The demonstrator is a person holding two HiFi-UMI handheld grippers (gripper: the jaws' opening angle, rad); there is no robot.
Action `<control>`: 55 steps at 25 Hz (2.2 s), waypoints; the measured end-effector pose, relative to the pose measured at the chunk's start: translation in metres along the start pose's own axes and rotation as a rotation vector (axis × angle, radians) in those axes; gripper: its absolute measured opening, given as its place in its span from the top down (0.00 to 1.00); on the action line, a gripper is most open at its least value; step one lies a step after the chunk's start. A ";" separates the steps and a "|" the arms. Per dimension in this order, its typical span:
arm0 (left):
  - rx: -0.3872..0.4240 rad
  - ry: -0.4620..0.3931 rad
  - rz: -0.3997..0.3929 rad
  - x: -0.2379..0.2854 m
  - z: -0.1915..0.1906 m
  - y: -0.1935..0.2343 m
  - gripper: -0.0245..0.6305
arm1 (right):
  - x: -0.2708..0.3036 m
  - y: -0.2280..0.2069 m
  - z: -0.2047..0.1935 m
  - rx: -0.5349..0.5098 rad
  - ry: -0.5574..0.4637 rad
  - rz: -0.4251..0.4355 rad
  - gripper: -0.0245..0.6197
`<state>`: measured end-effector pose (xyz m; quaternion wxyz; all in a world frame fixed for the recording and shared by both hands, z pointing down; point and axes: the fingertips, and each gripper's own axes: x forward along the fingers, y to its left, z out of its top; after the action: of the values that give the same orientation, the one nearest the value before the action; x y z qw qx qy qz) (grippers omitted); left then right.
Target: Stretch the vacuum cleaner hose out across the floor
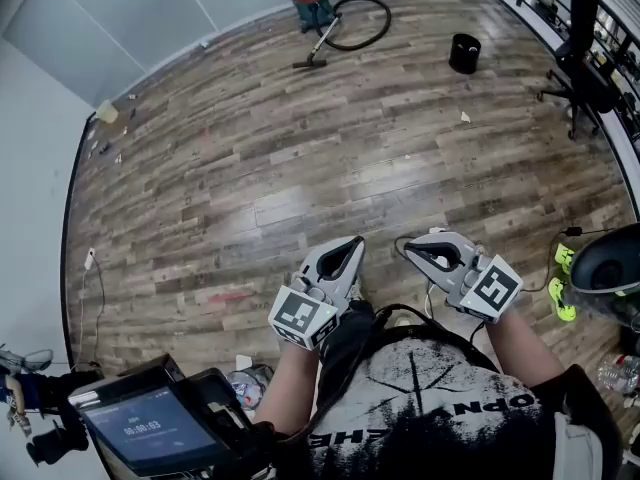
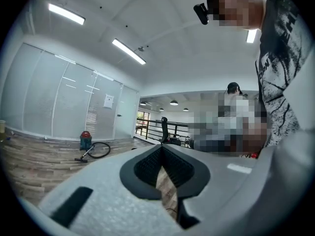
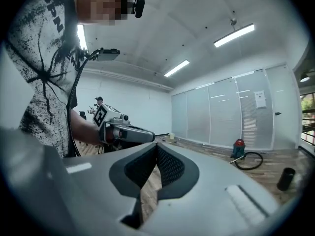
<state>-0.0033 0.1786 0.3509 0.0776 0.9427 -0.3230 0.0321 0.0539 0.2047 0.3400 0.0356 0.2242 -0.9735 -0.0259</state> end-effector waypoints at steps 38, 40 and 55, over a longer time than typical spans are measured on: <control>-0.026 -0.026 -0.074 0.207 0.094 0.397 0.96 | 0.290 -0.387 -0.006 0.169 0.033 -0.095 0.95; -0.018 -0.021 -0.060 0.238 0.105 0.420 0.96 | 0.294 -0.429 -0.001 0.193 0.002 -0.078 0.95; 0.008 0.005 0.047 0.364 0.145 0.533 0.96 | 0.326 -0.610 0.007 0.179 -0.012 -0.002 0.95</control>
<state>-0.0417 -0.4807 0.3151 0.0737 0.9350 -0.3448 0.0376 0.0262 -0.4861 0.3116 0.0094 0.2275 -0.9719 0.0598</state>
